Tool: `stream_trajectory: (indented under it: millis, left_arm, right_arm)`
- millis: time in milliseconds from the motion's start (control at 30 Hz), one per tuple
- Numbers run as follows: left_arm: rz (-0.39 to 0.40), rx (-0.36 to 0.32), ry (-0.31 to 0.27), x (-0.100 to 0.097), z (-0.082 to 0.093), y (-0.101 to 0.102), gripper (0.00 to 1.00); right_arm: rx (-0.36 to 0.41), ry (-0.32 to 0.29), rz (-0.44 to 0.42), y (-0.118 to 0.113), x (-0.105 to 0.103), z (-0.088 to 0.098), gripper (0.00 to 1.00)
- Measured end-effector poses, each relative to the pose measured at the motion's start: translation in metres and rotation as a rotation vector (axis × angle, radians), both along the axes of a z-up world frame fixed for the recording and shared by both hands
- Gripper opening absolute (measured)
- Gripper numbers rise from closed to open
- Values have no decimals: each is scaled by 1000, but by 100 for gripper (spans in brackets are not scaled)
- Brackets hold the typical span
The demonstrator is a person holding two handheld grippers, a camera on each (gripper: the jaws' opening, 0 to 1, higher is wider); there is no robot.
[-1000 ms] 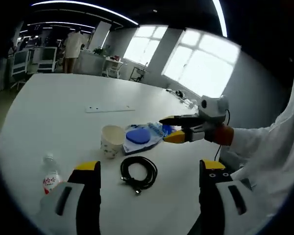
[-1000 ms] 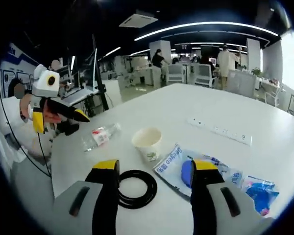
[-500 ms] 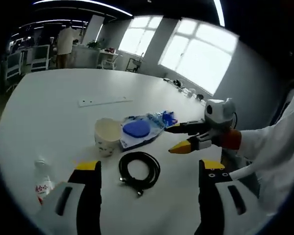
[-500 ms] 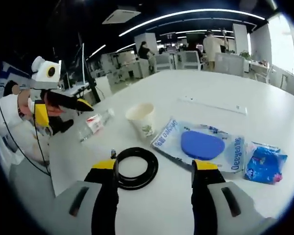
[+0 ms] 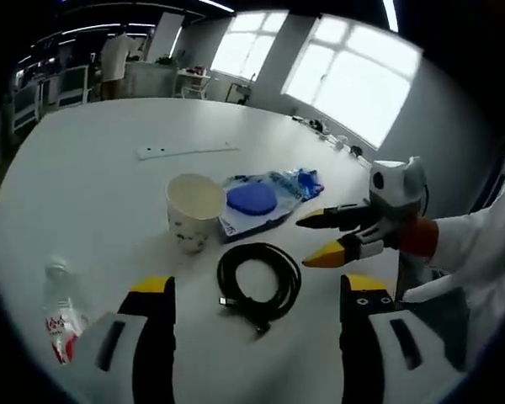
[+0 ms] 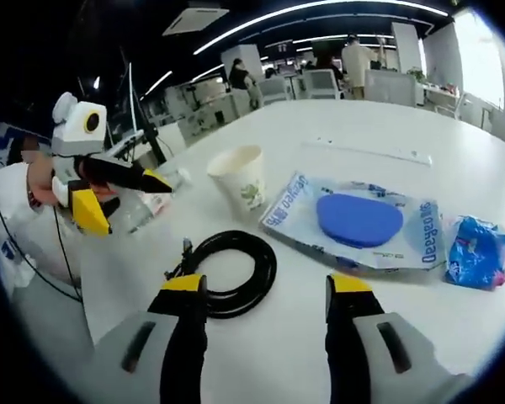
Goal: Arrange the tabletop items into an orderly group along one side of the table until the central work area is clear of visible clutter.
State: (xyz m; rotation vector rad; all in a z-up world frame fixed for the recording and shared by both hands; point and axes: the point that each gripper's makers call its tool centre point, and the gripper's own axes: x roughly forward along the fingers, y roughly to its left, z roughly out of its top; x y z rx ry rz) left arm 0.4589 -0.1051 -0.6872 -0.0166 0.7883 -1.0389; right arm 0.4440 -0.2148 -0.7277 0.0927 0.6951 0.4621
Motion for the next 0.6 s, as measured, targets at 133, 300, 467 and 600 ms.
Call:
stream_trajectory:
  millis: [133, 300, 467, 600]
  left_arm:
    - [8, 38, 6, 4, -15, 0, 80]
    - [24, 70, 0, 12, -26, -4, 77]
    - [28, 118, -23, 17, -36, -8, 73]
    - [19, 157, -35, 17, -44, -11, 70]
  right_arm:
    - [5, 17, -9, 2, 3, -6, 51]
    - [1, 36, -15, 8, 10, -14, 48]
    - [-40, 47, 8, 14, 15, -22, 45]
    - [-55, 53, 24, 20, 15, -27, 42]
